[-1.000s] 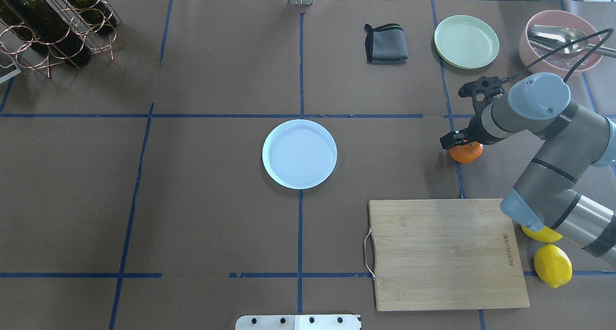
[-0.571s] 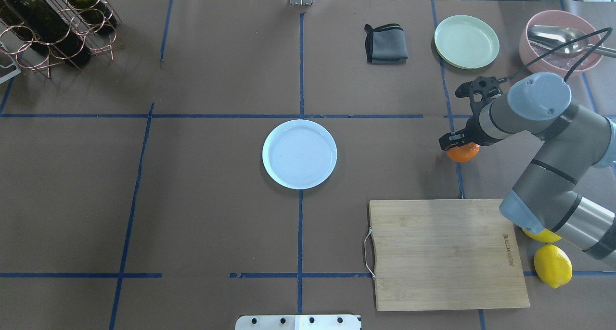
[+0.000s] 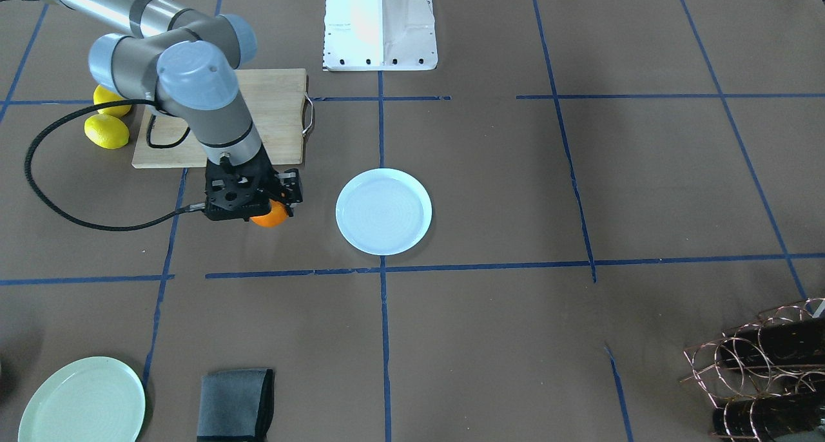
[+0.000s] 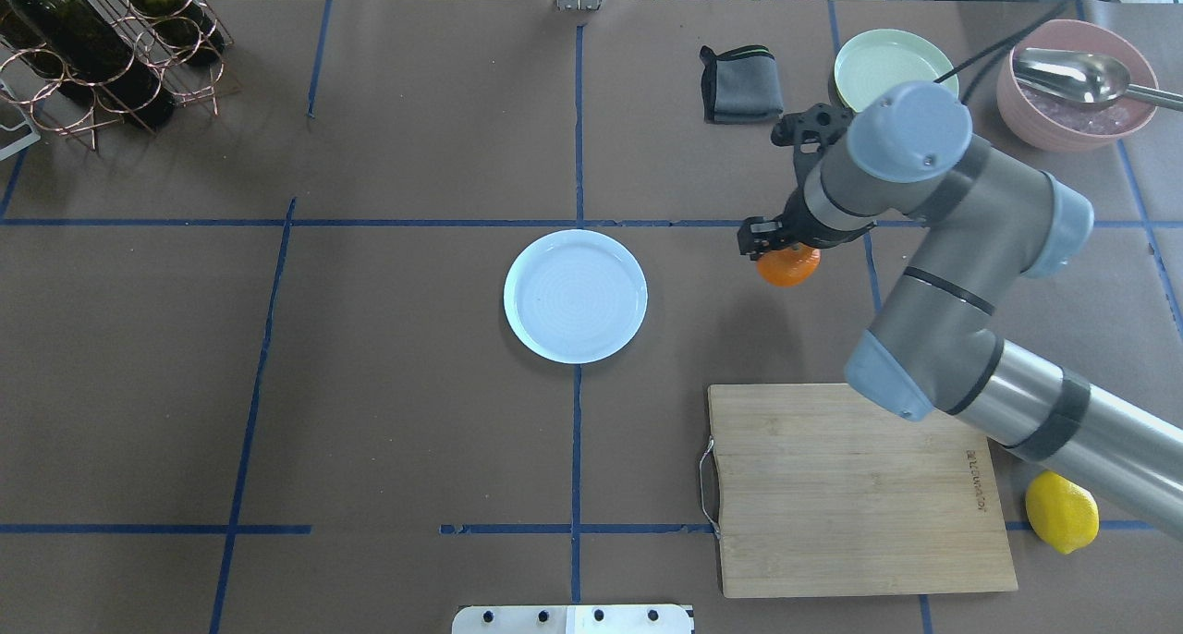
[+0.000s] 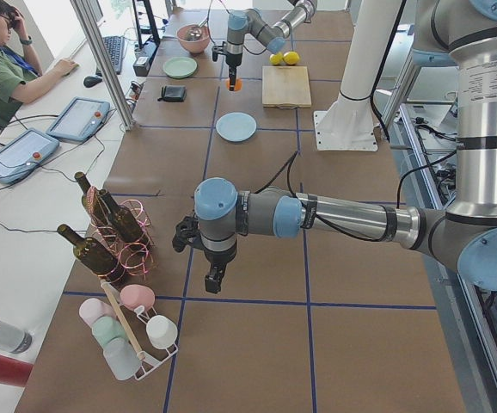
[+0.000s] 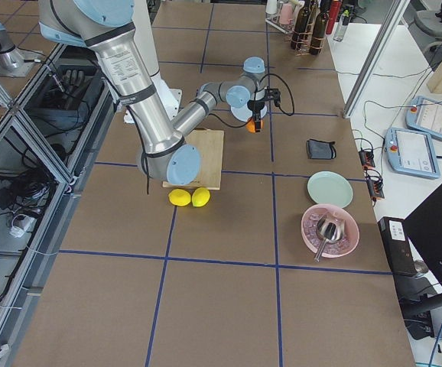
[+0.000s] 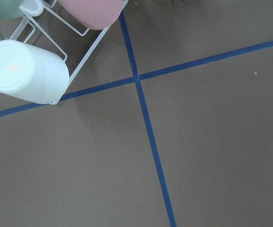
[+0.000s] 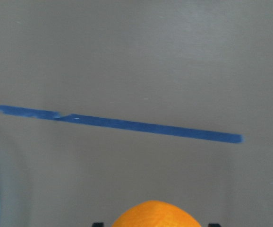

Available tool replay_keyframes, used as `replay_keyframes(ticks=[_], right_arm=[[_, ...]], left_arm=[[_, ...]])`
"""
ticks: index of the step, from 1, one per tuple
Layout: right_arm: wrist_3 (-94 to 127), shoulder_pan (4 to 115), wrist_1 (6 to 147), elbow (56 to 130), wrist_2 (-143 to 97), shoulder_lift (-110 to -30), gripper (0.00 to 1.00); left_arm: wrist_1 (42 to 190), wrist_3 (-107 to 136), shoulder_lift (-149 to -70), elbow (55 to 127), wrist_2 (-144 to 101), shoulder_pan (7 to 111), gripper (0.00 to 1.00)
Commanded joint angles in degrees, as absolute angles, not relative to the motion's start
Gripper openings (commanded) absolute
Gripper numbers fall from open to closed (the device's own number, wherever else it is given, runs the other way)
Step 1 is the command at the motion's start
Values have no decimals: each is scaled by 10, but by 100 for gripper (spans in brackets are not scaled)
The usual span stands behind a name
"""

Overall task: Pick orange to plate
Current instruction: 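Carry the orange with the right gripper over the light blue plate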

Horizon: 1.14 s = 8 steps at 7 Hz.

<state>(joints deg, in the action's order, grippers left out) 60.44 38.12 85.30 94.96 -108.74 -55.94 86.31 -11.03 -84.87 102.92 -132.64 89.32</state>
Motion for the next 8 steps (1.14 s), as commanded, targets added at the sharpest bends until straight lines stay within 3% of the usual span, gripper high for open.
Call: replay_keyframes(ticks=[1,4,5,6,7,8], right_arm=[[703,322,867,879,-1025,-451,17],[756,284,850,753,-968,-368,23],[757,280,834,745,-953,-369,34],[756,279,832,733,-952,-369,58],[758,277,832,731,-952,-369,100],[758,278,832,736,-954,-368,100]], left_arm=[[863,-110,-849,1029,-1333,893,100],[863,-110,-849,1030,-1333,894,100],[863,-111,-848,1032,-1333,894,100],[862,-111,-848,1032,-1333,894,100],[862,-111,-848,1032,-1333,894,100],[862,-111,-848,1032,-1334,894,100]])
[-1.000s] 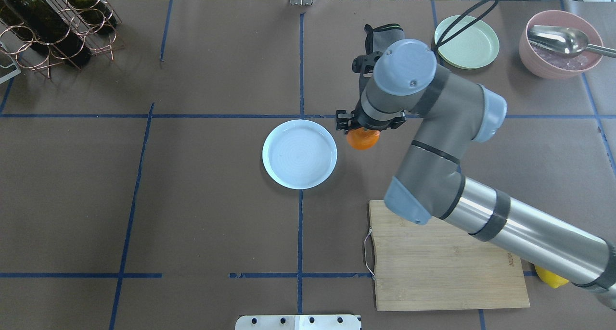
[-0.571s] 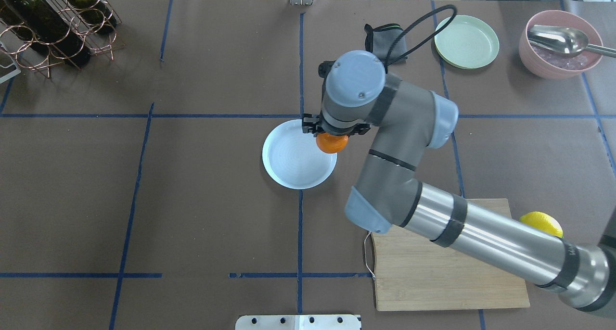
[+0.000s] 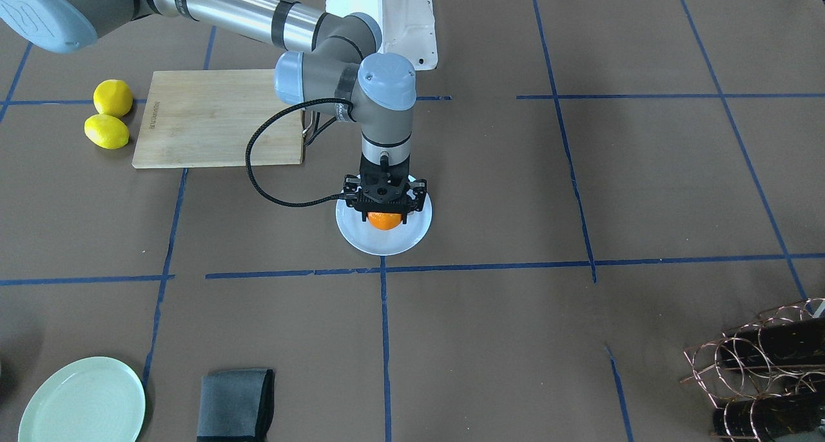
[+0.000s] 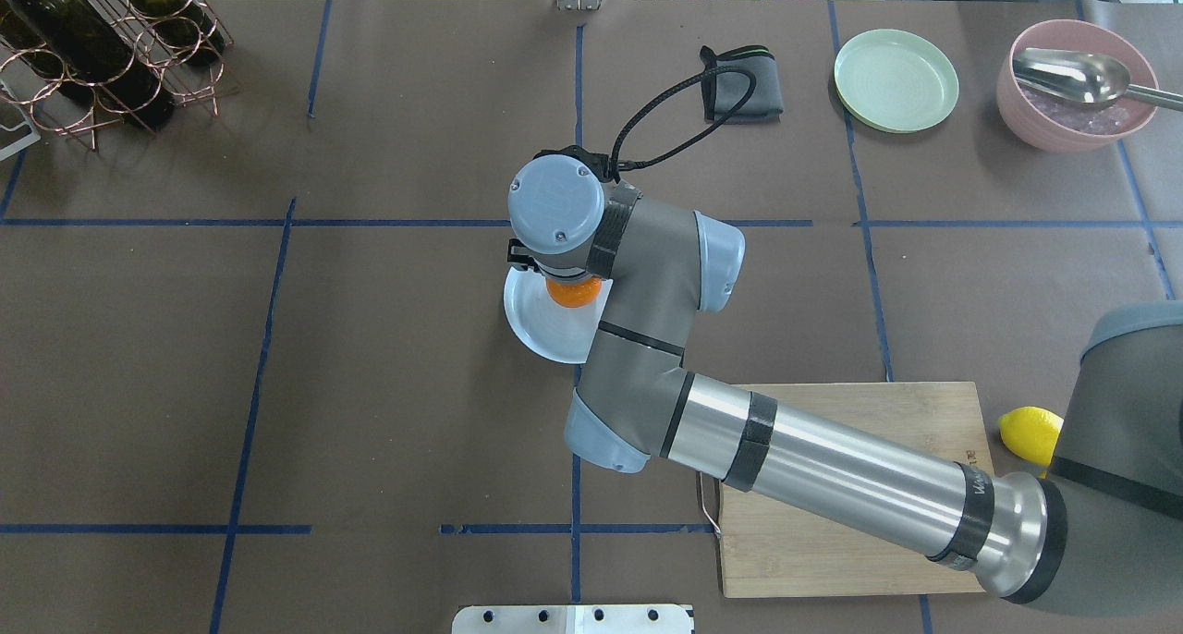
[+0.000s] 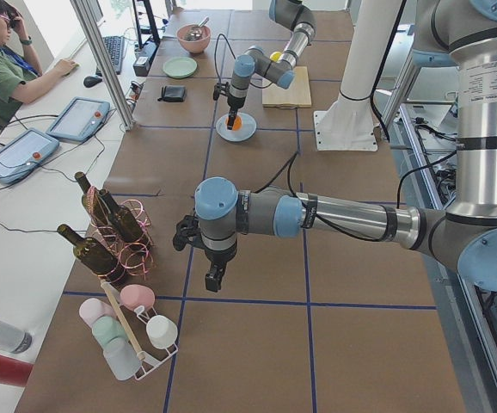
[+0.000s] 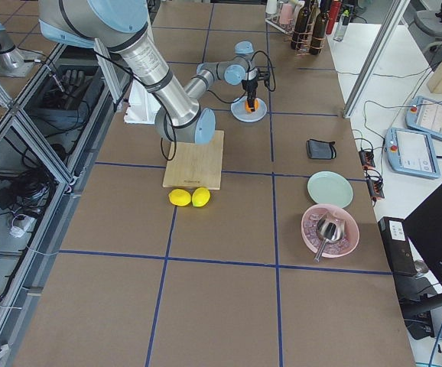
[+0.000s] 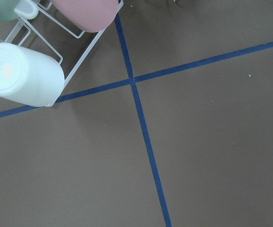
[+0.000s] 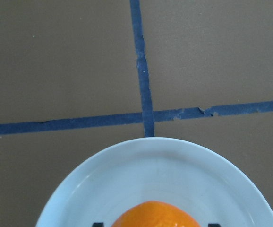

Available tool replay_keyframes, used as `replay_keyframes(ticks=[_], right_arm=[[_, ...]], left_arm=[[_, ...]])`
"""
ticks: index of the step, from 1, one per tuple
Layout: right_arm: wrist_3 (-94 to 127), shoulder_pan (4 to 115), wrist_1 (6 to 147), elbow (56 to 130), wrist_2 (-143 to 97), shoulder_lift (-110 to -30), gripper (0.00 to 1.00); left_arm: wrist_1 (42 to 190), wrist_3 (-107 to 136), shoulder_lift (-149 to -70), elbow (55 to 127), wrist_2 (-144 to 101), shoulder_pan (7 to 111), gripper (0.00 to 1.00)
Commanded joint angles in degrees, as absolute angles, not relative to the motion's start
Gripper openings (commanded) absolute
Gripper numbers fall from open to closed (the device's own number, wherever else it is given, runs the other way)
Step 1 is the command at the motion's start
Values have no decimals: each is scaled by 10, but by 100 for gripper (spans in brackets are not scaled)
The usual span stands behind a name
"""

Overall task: Pick orange to plate
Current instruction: 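Lower the orange onto the plate and open the right gripper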

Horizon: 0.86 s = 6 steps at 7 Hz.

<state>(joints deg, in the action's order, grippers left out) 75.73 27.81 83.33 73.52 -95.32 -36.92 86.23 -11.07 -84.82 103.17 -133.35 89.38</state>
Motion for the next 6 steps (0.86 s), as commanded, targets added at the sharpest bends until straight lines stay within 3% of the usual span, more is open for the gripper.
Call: replay_keyframes(ticks=[1,3,5,6], right_arm=[[750,284,834,752,-961,-369,100],[711,369,872,835,-1083,-394,100],[531,491,918,934,-1168,-500,100],[399,576,918,939,-1240,-552,100]], left_arm=[[863,-111,-848,1032,-1334,894,100],[864,-112,-848,1032,-1334,894,100],[861,-112,-845,1034,-1333,895,100],[861,-112,-843,1033,-1333,894,100]])
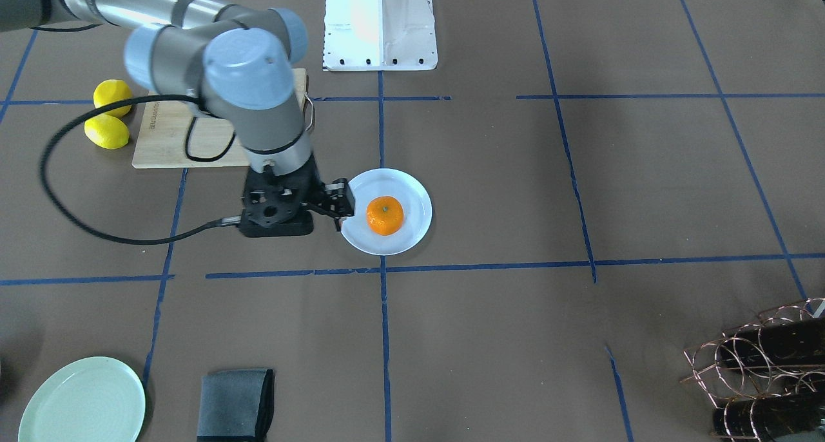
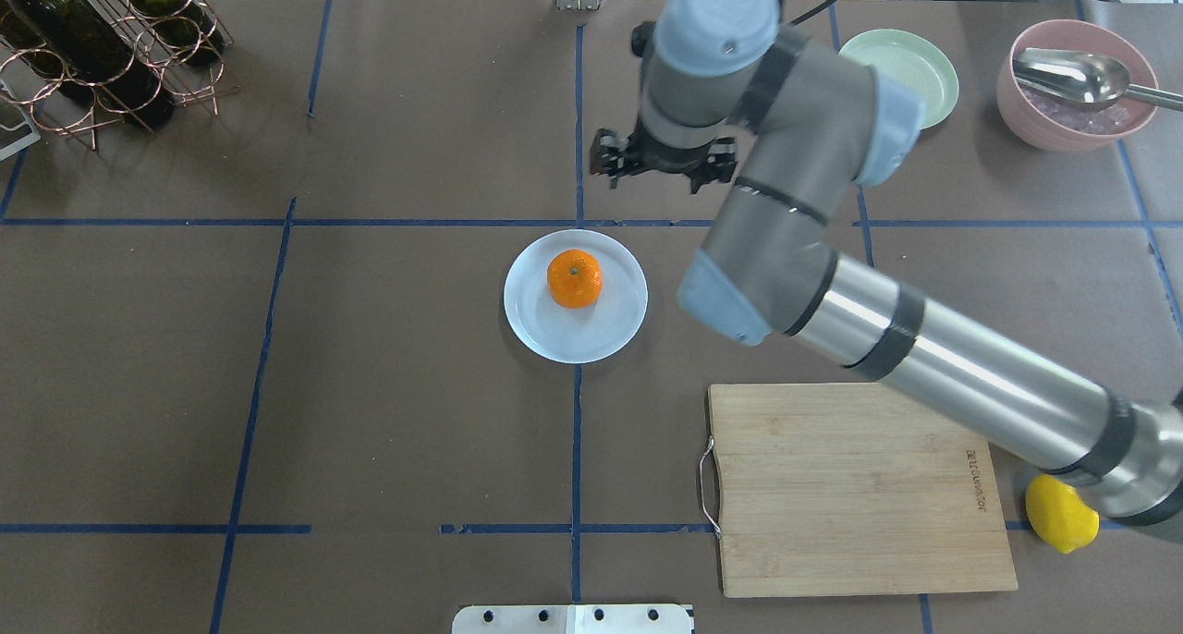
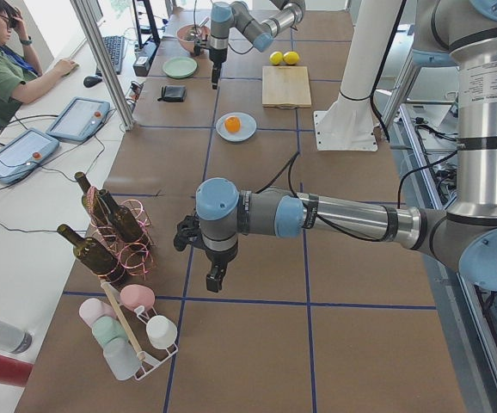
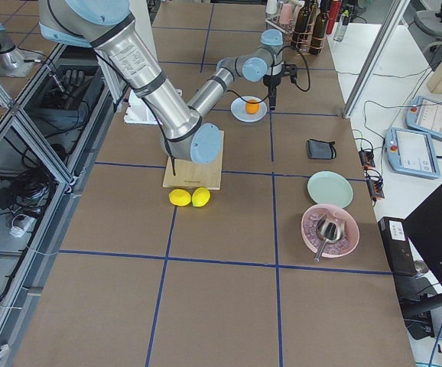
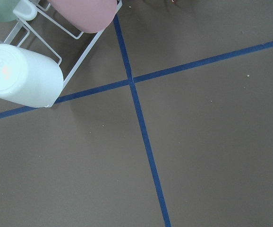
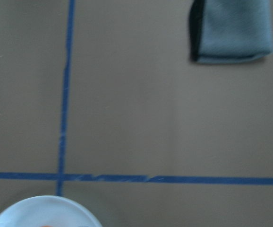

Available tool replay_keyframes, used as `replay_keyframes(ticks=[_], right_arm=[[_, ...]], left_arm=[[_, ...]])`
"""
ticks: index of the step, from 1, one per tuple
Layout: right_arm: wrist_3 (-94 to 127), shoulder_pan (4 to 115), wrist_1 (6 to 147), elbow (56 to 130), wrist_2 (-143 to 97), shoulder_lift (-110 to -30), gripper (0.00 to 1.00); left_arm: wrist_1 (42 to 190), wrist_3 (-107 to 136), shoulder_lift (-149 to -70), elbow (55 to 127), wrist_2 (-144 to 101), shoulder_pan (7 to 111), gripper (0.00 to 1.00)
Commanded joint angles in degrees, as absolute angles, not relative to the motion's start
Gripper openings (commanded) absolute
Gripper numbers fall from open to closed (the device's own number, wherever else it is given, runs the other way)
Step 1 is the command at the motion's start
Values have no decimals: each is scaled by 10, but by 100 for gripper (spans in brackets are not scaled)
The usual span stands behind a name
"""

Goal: Pick orange to plate

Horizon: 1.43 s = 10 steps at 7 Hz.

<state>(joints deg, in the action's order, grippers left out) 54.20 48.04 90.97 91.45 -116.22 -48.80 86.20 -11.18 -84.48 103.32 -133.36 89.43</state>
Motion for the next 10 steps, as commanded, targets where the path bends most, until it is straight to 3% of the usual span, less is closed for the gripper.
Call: replay_keyframes(ticks=[1,6,10], right_arm=[[278,639,919,938,-1287,-585,100],[-90,831,920,934,-1331,-771,100],[-84,916,945,931,-1348,-884,100]], left_arm=[[861,-113,-841,1031,-1332,894,100],[860,-116,-840,1026,-1333,892,100],[859,-115,-839,1031,-1332,892,100]])
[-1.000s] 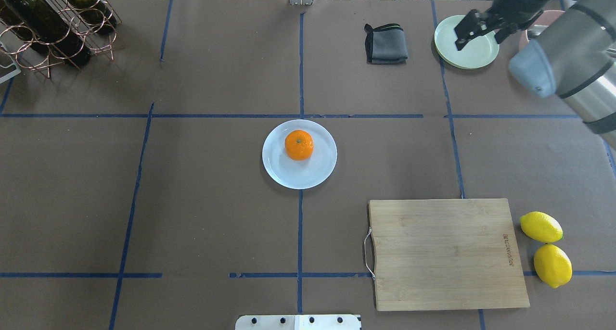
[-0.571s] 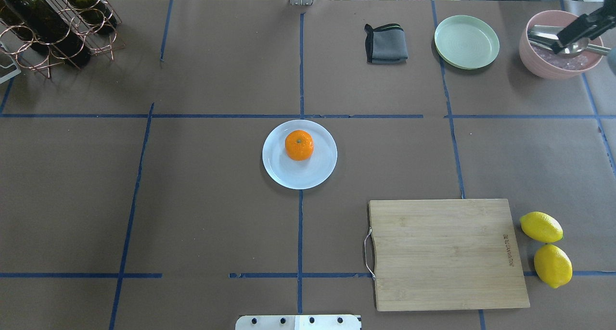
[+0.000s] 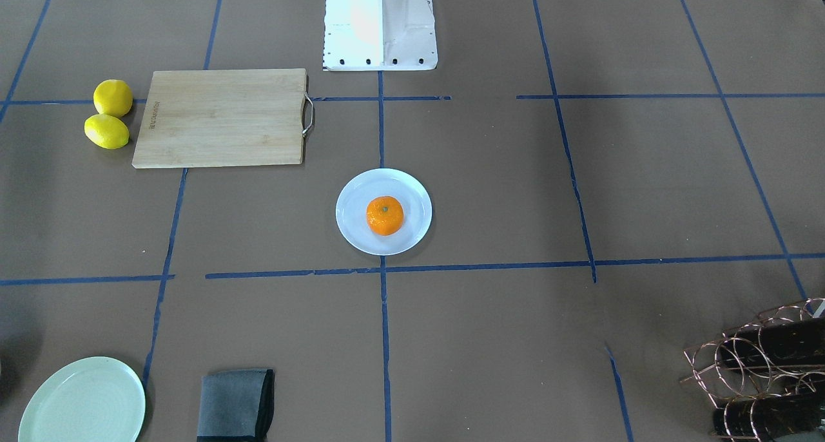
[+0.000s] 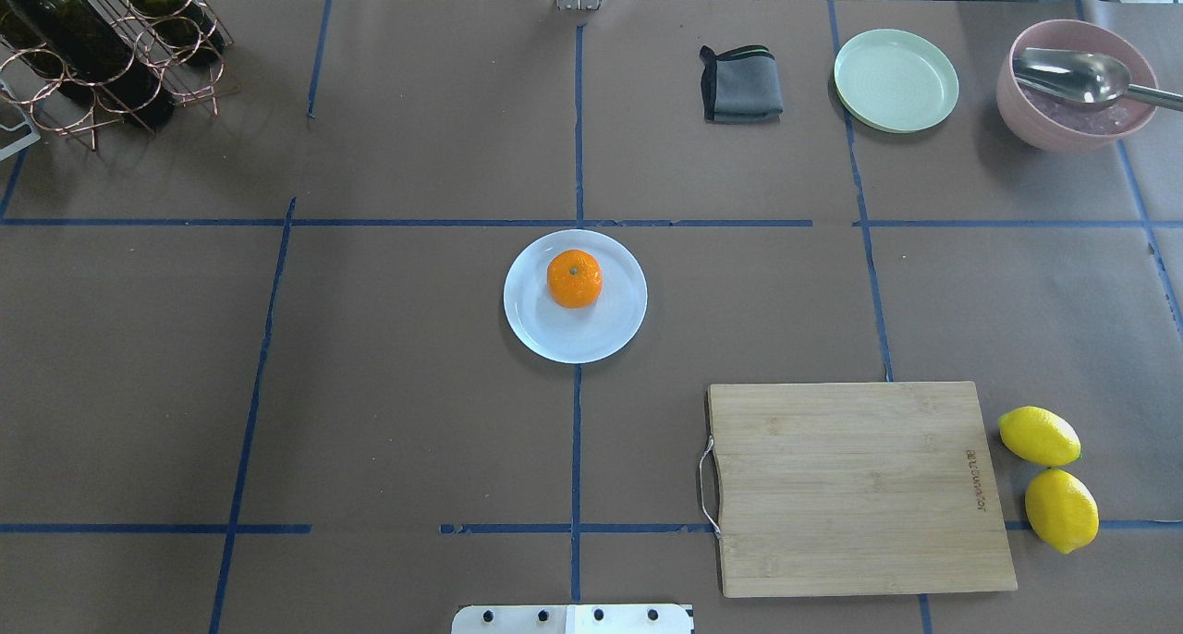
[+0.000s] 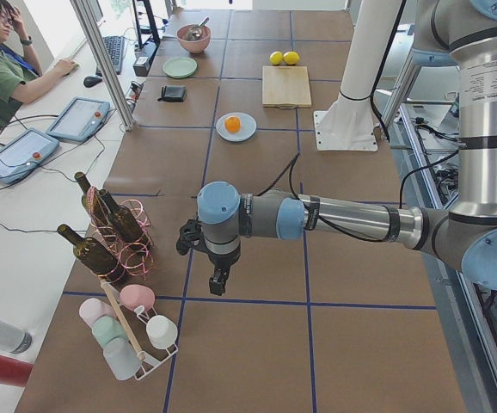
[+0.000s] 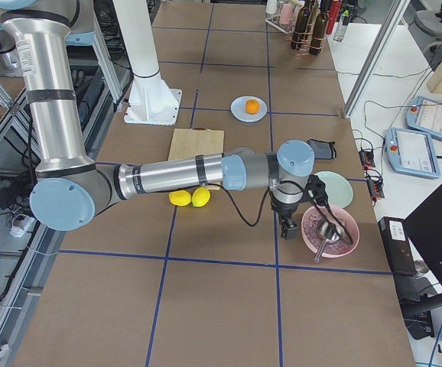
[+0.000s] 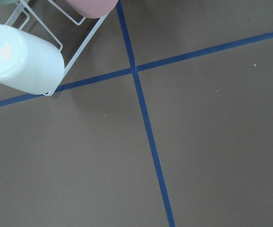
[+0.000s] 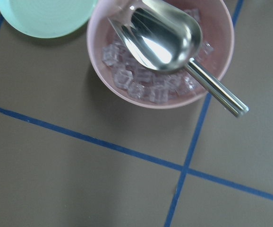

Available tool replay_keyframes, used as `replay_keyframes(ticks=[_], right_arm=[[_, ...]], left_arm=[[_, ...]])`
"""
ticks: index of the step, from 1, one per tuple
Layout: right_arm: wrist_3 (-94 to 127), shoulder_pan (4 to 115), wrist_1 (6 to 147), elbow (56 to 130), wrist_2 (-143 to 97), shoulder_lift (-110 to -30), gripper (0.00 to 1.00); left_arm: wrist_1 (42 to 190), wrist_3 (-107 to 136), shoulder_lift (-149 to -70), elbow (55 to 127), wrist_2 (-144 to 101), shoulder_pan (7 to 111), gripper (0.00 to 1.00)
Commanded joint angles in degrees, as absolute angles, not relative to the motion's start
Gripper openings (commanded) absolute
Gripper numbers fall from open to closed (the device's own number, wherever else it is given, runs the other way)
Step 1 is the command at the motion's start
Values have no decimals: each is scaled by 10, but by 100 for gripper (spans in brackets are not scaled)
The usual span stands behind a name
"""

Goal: Pick orange to plate

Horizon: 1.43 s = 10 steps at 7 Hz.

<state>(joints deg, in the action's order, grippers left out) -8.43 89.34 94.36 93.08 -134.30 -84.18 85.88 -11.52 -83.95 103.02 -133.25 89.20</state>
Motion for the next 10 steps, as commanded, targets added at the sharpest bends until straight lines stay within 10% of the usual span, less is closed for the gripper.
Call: replay_keyframes(ticks=[1,10], right_arm=[[-90,921,941,936,-1349,-917,100],[-93,925,941,951,-1368,-984,100]], left_arm=[[857,-115,-838,1031,-1332,892,100],[857,-115,-838,1032,-1332,892,100]])
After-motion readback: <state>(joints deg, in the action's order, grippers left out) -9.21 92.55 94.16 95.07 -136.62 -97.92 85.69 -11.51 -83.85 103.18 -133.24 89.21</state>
